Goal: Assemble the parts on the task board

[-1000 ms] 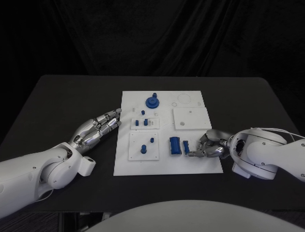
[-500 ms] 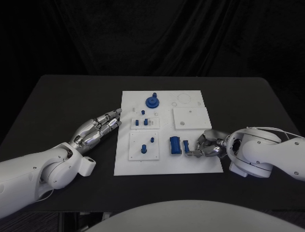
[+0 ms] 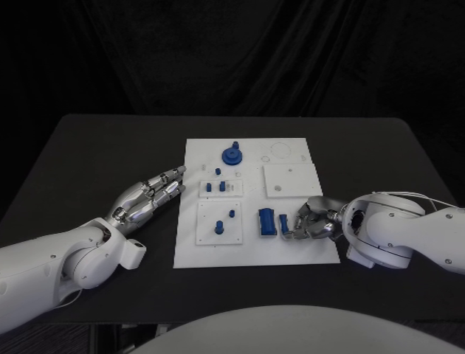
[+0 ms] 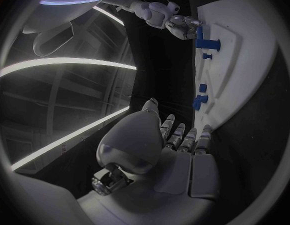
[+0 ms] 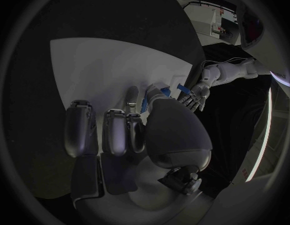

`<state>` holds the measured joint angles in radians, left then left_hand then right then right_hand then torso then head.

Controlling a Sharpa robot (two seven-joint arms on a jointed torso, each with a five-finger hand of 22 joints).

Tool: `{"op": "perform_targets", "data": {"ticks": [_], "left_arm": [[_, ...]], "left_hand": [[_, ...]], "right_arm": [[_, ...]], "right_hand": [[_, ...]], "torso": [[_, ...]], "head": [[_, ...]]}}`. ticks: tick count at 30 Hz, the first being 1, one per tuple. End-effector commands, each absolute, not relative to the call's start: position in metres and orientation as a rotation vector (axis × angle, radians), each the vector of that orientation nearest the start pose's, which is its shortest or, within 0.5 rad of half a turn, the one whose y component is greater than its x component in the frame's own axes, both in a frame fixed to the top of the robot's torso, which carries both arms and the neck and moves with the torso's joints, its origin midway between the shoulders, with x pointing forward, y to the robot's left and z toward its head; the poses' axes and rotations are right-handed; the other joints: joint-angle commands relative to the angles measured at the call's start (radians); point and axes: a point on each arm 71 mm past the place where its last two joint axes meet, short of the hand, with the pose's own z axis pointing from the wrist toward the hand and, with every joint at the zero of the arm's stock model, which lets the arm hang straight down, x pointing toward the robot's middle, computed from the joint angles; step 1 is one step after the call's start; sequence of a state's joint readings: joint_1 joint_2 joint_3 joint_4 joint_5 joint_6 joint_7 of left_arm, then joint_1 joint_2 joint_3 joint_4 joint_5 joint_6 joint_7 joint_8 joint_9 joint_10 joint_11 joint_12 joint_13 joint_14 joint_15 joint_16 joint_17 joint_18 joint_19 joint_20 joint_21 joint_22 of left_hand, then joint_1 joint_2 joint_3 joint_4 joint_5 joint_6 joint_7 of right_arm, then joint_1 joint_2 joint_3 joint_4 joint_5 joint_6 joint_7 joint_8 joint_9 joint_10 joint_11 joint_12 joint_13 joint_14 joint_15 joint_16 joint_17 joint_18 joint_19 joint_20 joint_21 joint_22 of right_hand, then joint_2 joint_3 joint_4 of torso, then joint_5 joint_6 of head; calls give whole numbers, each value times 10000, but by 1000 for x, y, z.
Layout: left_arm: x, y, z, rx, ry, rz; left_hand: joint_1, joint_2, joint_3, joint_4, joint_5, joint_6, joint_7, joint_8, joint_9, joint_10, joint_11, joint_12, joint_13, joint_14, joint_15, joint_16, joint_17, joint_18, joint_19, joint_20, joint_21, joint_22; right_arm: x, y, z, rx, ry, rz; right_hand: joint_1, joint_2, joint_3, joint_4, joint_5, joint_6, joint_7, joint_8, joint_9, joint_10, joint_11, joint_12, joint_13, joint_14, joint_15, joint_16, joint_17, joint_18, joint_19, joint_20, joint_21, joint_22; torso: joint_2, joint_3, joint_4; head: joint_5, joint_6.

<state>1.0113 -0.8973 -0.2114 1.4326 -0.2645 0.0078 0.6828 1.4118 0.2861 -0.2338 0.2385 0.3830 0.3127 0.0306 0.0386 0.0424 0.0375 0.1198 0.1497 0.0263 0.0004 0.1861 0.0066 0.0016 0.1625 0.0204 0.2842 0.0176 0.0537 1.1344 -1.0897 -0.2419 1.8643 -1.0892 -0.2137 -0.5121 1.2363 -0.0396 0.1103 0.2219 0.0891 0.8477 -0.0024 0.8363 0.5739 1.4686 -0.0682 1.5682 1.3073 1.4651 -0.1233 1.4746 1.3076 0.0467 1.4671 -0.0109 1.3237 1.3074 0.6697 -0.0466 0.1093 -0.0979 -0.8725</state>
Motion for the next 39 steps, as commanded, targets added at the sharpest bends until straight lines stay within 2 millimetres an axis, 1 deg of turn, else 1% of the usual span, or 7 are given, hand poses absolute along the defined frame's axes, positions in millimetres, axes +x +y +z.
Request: {"op": "perform_targets", "data": {"ticks": [1, 16, 23, 27, 30, 36, 39], "left_arm": [[414, 243, -304, -8648, 16382, -17463], [407, 248, -299, -8635, 16052, -17272], [403, 249, -287, -8487, 15692, -17201], [405, 247, -279, -8290, 15427, -17215], [406, 245, -276, -8165, 15263, -17284], [411, 236, -276, -7947, 15065, -17493], [412, 233, -275, -7871, 14967, -17523]], "left_hand": [[94, 7, 41, -49, 79, -35, 6, 10, 8, -18, 36, 18, -10, -4, 50, -66, -16, 95, -9, 46, -25, -19], [119, -40, 40, -162, 215, 206, 57, 61, 45, 43, 7, 152, 10, -4, -12, -66, -16, 107, 10, 29, -14, 1], [57, -41, -4, -82, 196, 289, 72, 73, 56, 71, -9, 203, 15, -4, -50, -66, -16, 119, 11, 16, -12, -2], [-113, -19, -111, 299, 9, 361, 97, 58, 56, 98, 9, 267, 16, -4, -218, -66, -16, 160, -5, -47, -20, -34], [-245, -8, -180, 525, -160, 433, 105, 63, 62, 116, -7, 312, 21, -4, -303, -66, -16, 176, -10, -115, -21, -43], [-1389, 67, -350, 565, -1286, 338, 63, 28, 33, 106, -25, 329, 20, -4, -560, -66, -16, 172, -25, -432, -27, -87], [-1611, 63, -360, 563, -1543, 109, -117, -4, -2, 75, -75, 284, 13, -4, -640, -66, -16, 167, -27, -517, -28, -99]], "right_arm": [[357, -248, -283, 3415, 23481, 4005], [359, -248, -253, 3045, 20388, 5738], [378, -255, -214, 3775, 17069, 7188], [387, -261, -201, 4481, 15345, 8065], [393, -266, -198, 4805, 14572, 8558], [393, -274, -209, 4965, 14130, 9712], [393, -276, -217, 5023, 14088, 10255]], "right_hand": [[351, -223, -76, -165, 7, -148, 32, 18, -18, 1022, -11, 26, 2635, 625, -30, -70, 174, 134, 214, -42, -103, 1828], [539, -1481, -1062, 739, -405, -1303, 203, 1168, 700, 1022, 143, 26, 2635, 634, 94, -43, 251, 122, 223, 66, -86, 1845], [-593, -1237, -2457, 764, -394, -1514, 117, 1521, 840, 1022, 74, 26, 2635, 628, 43, -49, 239, 116, 236, 23, -49, 1856], [-1188, -36, -2243, 650, 283, -1494, 169, 1565, 680, 924, 197, -36, 2490, 2, 128, -1158, -1726, 471, -537, 149, -1899, 1274], [-901, 225, -2476, 723, 779, -1883, 756, 923, -120, -2981, 784, -2865, -2135, -2927, 760, -5214, -7289, 1261, -3370, 664, -7664, -846], [-581, -262, -2444, 649, 1299, -3294, 2473, -929, -1867, -9858, 2838, -8604, -7096, -8300, 3091, -9264, -9700, 447, -7236, 2164, -11778, -3547], [-458, -1164, -2536, 816, 1881, -3838, 2613, -1867, -2689, -11299, 3495, -9860, -8291, -9779, 3768, -10213, -10489, 193, -8773, 2622, -12692, -4607]], "torso": [[-14, 2, 0], [-29, 4, -12], [-80, 19, -7], [-168, 43, -14], [-252, 68, -12], [-677, 187, -78], [-820, 222, -98]], "head": [[11, -2], [32, -2], [61, -2], [9, -2], [-19, -2], [151, -2], [213, -2]]}}
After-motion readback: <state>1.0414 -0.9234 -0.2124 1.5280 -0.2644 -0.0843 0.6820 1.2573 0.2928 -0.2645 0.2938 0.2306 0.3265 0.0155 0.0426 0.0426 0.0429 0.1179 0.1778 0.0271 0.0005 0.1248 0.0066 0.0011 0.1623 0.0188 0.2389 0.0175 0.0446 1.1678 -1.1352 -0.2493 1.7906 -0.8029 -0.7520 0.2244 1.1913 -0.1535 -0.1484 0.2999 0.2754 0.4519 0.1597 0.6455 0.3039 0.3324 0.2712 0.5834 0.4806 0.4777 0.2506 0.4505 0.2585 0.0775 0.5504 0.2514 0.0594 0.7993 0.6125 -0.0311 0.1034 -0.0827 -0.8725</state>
